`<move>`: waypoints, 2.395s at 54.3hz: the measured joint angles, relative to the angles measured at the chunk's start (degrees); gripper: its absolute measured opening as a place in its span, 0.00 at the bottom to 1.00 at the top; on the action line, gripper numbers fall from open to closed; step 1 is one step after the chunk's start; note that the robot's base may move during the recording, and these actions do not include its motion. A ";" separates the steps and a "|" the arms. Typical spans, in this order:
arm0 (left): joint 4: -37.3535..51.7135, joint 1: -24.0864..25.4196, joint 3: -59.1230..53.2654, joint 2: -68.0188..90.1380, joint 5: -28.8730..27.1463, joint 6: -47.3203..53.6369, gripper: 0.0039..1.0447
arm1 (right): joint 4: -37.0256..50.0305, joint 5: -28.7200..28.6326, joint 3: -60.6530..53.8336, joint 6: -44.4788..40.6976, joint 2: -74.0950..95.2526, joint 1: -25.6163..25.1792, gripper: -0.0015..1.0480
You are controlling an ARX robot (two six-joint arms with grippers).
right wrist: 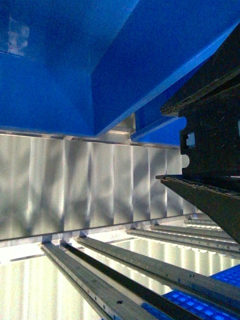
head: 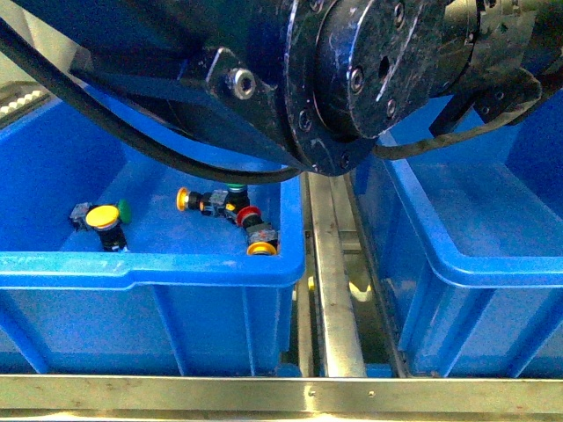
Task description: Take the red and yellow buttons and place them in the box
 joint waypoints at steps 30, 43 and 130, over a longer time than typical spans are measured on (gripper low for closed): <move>-8.24 6.58 -8.28 -13.38 -9.97 12.90 0.93 | 0.50 1.25 -3.63 -8.09 1.09 -4.11 0.25; -11.91 13.46 -22.53 -27.87 -8.79 18.18 0.93 | 0.13 2.10 -3.65 -13.07 1.09 -5.31 0.25; -43.95 41.00 -82.49 -115.12 -27.76 55.78 0.02 | -1.38 10.54 1.33 -38.07 3.08 3.08 0.25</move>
